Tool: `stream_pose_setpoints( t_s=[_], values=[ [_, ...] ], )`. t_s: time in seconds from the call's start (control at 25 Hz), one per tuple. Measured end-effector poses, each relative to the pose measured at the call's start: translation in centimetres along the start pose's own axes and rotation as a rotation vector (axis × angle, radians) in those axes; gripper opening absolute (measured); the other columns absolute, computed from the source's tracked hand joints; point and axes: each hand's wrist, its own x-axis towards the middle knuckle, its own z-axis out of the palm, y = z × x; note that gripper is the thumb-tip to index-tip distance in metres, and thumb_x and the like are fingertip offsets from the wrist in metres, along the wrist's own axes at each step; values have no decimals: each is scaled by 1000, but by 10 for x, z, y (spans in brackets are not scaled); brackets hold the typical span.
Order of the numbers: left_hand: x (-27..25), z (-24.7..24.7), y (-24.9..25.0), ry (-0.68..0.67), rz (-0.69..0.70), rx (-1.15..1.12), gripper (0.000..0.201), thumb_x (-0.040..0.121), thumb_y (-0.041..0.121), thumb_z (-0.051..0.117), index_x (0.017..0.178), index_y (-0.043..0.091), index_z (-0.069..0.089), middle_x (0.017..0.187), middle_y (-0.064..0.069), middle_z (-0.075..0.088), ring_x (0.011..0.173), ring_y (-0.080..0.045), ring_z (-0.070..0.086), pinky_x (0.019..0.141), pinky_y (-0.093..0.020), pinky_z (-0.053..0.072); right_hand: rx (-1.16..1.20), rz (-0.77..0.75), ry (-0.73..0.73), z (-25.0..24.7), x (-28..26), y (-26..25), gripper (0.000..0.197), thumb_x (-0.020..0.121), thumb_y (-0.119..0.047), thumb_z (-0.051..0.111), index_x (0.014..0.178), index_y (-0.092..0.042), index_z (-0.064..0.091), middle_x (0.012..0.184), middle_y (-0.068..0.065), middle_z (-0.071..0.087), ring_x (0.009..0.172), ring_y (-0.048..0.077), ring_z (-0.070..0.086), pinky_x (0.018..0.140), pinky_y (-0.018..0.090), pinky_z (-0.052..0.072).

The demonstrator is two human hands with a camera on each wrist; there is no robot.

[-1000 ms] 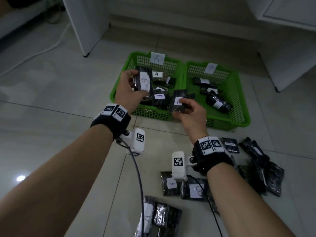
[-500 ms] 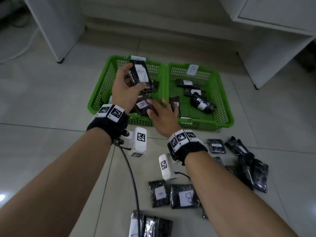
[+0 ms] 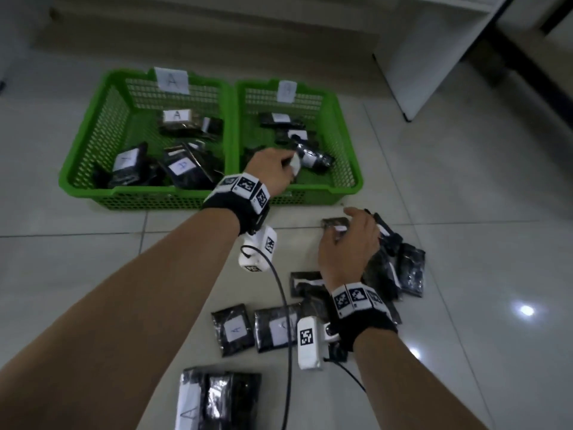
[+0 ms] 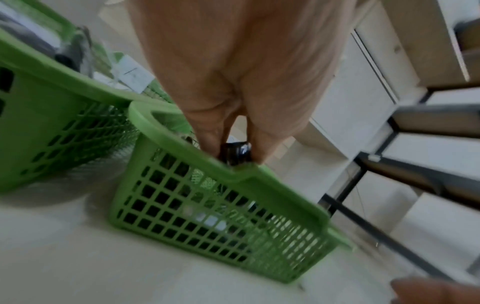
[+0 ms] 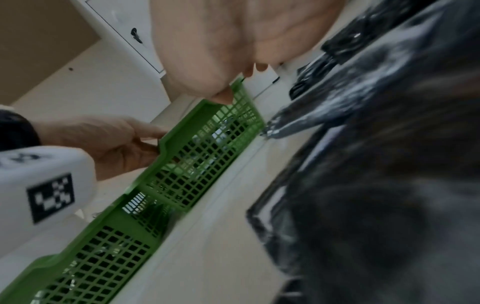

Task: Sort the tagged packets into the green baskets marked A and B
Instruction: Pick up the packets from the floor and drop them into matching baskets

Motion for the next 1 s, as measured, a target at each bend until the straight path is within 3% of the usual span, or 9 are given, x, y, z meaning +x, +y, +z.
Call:
stream_pose_setpoints(
  t_s=[0.12,0.2,0.36,0.44,0.52,0.64,0.72,0.84,1.0],
  values=[
    [-4,13,3,-87,58,344,37,104,17,37,130,7,62,127,-26,59,111,-40,58,88,-41,46,5,32,-82,-12,2,24,24,82,-7,64,104,-14,67,104,4,67,104,28,59,97,42,41],
    [-9,14,0,-8,138,438,42,103,24,32,117,3,66,119,-25,59,107,-40,57,86,-44,48,27,-23,-184,-15,6,36,18,78,-3,62,91,-14,70,90,4,70,86,24,64,83,39,53],
    [-50,15,1,226,301,187,31,99,30,40,91,8,61,89,-9,61,83,-28,55,73,-38,46,63,-174,-416,-28,-8,33,14,76,-7,64,84,-14,73,79,-2,69,72,10,58,70,23,50],
    [-82,12,-2,41,312,105,28,97,31,53,82,10,61,74,-2,59,69,-24,56,64,-33,43,40,-278,-467,-35,-15,21,11,72,-17,68,81,-19,72,75,-6,69,69,9,60,68,22,51],
    [-110,10,-18,-335,241,213,32,89,41,68,74,13,67,71,-1,64,71,-23,62,64,-32,46,-18,-269,-701,-41,-22,2,13,67,-28,76,79,-23,74,70,-9,70,68,7,65,70,28,58],
    [-146,5,-56,-679,41,413,43,56,62,86,67,23,72,69,9,67,69,-13,63,61,-26,47,-216,-280,-1086,-44,-38,-23,46,52,-53,91,88,-27,76,79,-13,70,77,6,67,73,28,57],
    [-166,2,-72,-716,-17,428,50,42,64,90,67,26,69,68,13,65,68,-8,60,58,-23,43,-398,-356,-1206,-42,-49,-34,63,42,-52,97,95,-28,73,94,-9,66,89,13,61,79,30,54],
    [-181,2,-84,-656,3,355,46,45,51,95,70,24,68,67,16,59,64,-3,54,53,-18,36,-518,-394,-1206,-38,-55,-37,61,46,-39,99,96,-24,69,98,-3,62,94,17,50,79,32,47],
    [-184,-2,-93,-642,-46,267,47,50,49,94,74,20,65,72,10,61,68,-10,56,58,-23,40,-220,-180,-1196,-42,-41,-39,48,61,-23,96,99,-18,66,94,-4,70,88,19,67,73,29,53]
  ],
)
